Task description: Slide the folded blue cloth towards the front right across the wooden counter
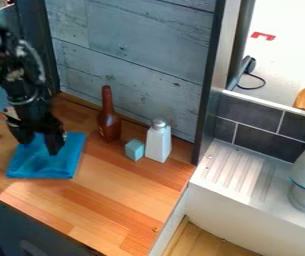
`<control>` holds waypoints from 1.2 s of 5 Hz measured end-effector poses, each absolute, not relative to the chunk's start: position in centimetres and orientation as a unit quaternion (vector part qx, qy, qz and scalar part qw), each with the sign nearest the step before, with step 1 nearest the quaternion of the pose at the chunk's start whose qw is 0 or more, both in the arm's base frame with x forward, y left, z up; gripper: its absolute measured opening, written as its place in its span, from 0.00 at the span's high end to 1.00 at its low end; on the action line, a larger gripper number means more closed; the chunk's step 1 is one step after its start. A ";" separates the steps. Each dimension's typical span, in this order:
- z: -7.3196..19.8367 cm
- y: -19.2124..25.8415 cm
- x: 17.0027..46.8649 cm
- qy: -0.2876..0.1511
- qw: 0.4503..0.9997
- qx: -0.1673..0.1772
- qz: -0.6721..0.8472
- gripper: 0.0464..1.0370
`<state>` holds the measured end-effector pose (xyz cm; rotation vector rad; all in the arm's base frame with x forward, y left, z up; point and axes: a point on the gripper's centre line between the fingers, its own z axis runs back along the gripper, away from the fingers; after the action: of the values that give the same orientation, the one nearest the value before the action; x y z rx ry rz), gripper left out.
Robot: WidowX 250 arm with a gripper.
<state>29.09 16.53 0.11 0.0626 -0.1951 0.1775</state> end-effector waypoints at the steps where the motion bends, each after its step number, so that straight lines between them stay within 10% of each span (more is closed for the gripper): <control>1: -1.5 15.9 29.4 -0.087 0.993 0.034 0.075 0.04; 6: -3.0 7.4 29.6 -0.087 0.996 0.011 0.006 0.04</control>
<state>29.59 7.39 -2.99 0.0215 -0.1739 0.0129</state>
